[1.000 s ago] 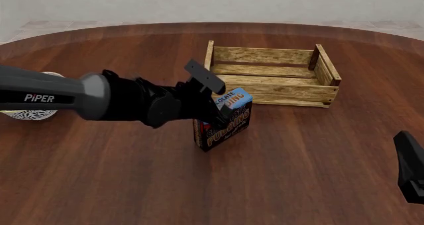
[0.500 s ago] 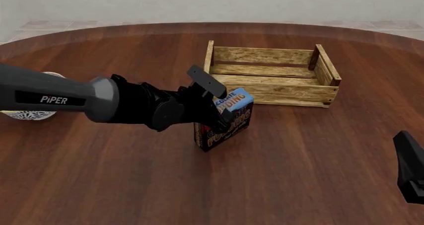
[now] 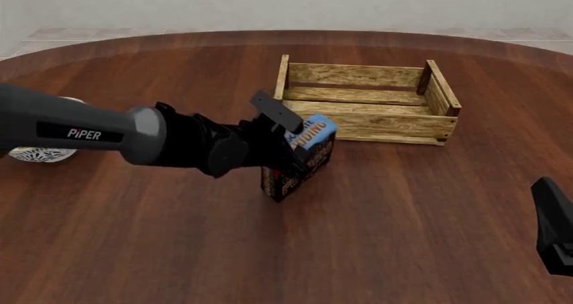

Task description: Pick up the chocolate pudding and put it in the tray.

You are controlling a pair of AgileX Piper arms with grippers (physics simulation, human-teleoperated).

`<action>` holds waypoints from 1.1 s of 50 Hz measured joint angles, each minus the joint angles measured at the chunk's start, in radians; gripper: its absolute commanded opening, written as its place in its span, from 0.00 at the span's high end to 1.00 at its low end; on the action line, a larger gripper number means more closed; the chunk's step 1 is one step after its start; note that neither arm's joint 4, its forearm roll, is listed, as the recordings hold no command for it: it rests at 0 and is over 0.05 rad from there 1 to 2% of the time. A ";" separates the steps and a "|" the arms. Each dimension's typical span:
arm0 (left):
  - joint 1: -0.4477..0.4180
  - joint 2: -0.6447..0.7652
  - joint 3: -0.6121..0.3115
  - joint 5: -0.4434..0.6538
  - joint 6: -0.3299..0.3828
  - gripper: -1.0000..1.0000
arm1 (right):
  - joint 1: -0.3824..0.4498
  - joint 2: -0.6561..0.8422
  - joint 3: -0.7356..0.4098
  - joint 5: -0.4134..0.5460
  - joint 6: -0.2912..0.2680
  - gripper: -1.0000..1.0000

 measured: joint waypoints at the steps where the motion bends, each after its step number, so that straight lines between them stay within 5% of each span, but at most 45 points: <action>1: 0.002 0.001 -0.001 0.000 0.000 1.00 | 0.000 0.000 0.000 0.000 0.000 0.00; 33: 0.003 -0.058 -0.072 0.070 -0.002 1.00 | -0.004 -0.001 0.000 0.000 0.007 0.00; 55: 0.061 -0.066 -0.236 0.154 0.148 1.00 | -0.005 0.006 0.000 -0.003 0.016 0.00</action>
